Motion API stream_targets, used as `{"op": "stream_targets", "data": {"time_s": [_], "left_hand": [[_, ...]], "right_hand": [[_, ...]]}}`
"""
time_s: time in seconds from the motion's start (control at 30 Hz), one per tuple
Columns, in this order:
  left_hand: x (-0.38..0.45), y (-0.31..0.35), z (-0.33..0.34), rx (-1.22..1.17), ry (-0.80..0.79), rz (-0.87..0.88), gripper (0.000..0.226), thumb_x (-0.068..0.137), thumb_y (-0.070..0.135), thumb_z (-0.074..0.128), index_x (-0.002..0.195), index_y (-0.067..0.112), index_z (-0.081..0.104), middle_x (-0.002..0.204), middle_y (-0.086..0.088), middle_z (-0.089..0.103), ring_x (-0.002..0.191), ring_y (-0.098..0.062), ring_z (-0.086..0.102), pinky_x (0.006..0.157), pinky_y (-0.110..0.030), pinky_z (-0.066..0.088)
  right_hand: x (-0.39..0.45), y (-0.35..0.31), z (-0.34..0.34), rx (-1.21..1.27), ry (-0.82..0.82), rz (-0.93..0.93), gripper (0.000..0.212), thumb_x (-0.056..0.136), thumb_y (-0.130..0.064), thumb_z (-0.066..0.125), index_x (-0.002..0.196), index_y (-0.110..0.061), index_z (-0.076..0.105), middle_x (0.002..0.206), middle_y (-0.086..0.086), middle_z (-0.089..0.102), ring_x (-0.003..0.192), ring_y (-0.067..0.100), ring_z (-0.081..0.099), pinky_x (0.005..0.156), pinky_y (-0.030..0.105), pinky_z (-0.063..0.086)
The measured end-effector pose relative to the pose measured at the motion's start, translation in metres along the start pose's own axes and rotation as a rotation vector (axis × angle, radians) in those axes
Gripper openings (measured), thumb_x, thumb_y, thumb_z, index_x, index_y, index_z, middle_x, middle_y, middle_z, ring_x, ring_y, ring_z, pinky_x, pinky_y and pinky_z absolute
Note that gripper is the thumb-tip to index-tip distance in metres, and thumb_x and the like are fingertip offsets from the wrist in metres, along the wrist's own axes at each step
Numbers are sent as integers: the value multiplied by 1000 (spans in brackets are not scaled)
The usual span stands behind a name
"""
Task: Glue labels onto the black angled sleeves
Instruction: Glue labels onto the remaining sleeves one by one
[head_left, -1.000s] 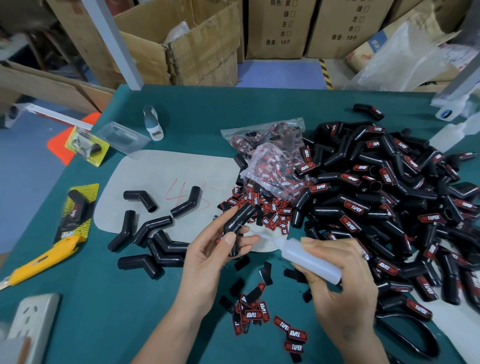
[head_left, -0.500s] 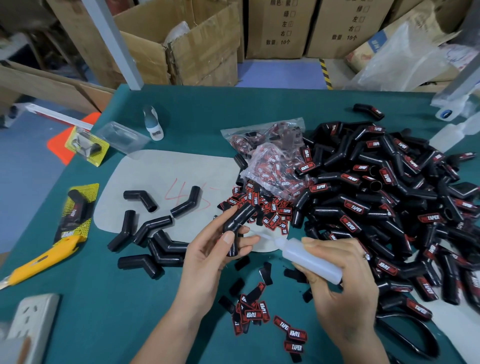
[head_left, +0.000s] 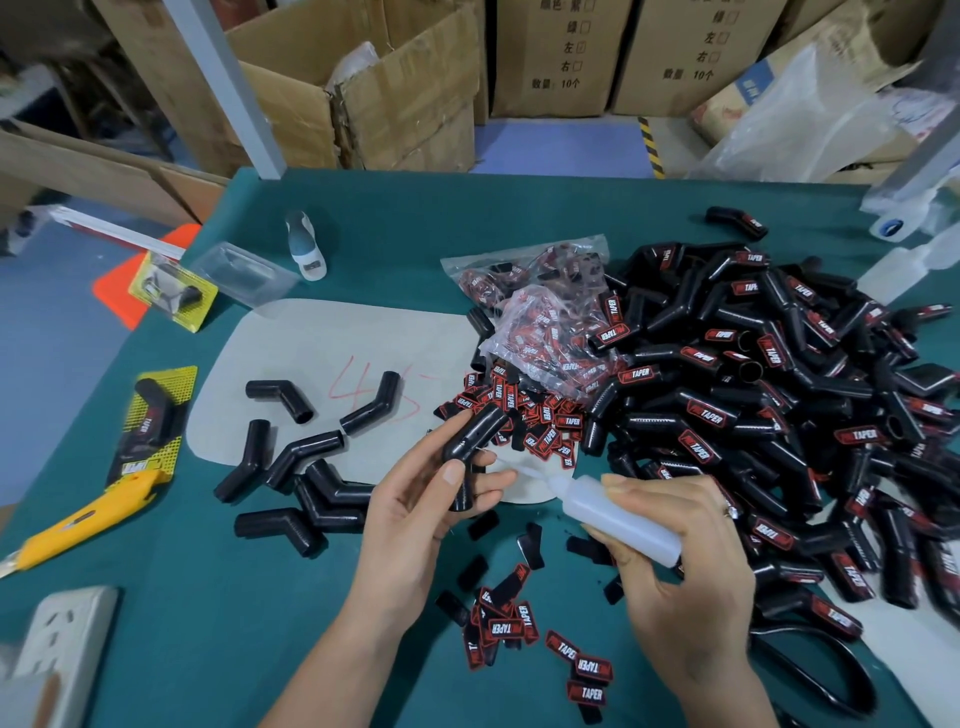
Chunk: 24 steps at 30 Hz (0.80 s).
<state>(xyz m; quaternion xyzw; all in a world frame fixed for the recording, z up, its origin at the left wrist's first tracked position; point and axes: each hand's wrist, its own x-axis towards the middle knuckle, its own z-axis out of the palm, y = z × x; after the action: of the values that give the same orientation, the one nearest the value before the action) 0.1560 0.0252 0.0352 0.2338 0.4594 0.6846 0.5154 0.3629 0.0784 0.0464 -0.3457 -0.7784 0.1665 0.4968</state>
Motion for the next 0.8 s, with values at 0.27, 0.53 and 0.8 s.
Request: {"op": "stream_targets", "data": {"time_s": [0.27,0.53,0.8], "left_hand": [[0,-1,0,-4,0,4,44,94,30,68,137,27,69,121,-20,73,106,-37,75,85,-31,61],[0,0,3,11,-3,7,42,93,31,68,136,30,70,120,-16,74,107,-37,75,85,-30,60],[-1,1,1,14,0,8,43,93,31,68,136,30,70,121,-17,74,107,-39,75,85,-31,60]], "right_hand": [[-2,2,0,2,-3,-7,47,72,7,79,107,-17,60,110,-12,68,95,19,63,73,38,51],[-1,2,0,-4,15,-4,44,76,7,79,108,-17,60,109,-9,69,93,21,63,75,35,51],[-1,2,0,-14,27,16,42,78,6,77,108,-17,60,103,1,72,87,32,67,77,33,51]]}}
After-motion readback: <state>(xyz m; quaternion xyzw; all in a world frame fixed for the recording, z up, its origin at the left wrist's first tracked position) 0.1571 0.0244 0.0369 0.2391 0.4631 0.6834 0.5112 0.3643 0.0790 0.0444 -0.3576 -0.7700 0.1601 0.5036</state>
